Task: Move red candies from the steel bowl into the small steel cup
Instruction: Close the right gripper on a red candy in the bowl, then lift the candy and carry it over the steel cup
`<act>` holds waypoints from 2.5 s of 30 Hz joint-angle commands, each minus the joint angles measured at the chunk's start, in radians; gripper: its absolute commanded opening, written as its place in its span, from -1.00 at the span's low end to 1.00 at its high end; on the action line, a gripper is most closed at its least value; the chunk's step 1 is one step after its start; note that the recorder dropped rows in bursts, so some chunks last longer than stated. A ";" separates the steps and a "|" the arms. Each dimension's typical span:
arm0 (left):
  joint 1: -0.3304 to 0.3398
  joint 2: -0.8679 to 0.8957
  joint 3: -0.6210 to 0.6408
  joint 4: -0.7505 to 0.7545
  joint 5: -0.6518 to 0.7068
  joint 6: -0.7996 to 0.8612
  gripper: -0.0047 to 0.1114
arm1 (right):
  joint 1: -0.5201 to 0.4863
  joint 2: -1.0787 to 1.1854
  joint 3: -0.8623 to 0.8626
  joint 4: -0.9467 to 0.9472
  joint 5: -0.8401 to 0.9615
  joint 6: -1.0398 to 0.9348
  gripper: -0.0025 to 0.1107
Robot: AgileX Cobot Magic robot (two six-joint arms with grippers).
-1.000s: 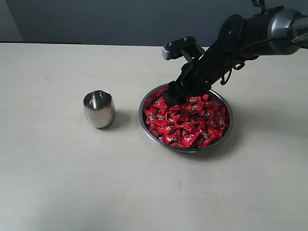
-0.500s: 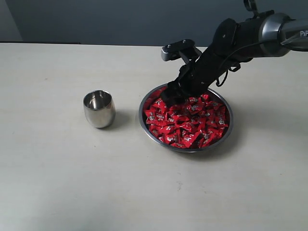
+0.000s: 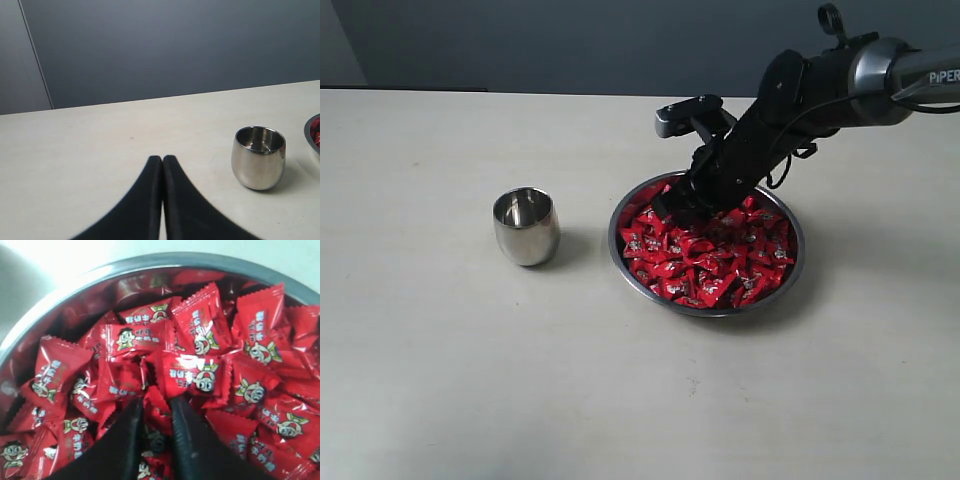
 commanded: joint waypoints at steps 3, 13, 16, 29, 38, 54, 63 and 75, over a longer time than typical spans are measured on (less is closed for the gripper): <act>-0.003 -0.004 0.004 0.001 -0.006 -0.001 -0.91 | 0.000 -0.016 -0.004 -0.016 0.010 0.000 -0.97; -0.003 -0.004 0.004 0.001 -0.006 -0.001 -0.91 | 0.000 -0.097 -0.004 -0.016 0.014 0.001 -0.97; -0.003 -0.004 0.004 0.001 -0.006 -0.001 -0.91 | 0.000 -0.110 -0.004 -0.016 0.023 0.001 -0.97; -0.003 -0.004 0.004 0.001 -0.004 -0.001 -0.91 | 0.000 -0.035 -0.004 0.188 0.039 -0.202 -0.94; -0.003 -0.004 0.004 0.001 -0.004 -0.001 -0.91 | 0.000 -0.031 -0.004 -0.005 0.008 -0.056 -0.96; -0.003 -0.004 0.004 0.001 -0.005 -0.001 -0.91 | 0.233 -0.198 -0.099 0.002 -0.034 -0.203 -0.97; -0.003 -0.004 0.004 0.001 -0.005 -0.001 -0.91 | 0.311 -0.018 -0.320 0.059 -0.021 -0.217 -0.97; -0.003 -0.004 0.004 0.001 -0.005 -0.001 -0.91 | 0.314 0.175 -0.424 0.055 -0.008 -0.217 -0.97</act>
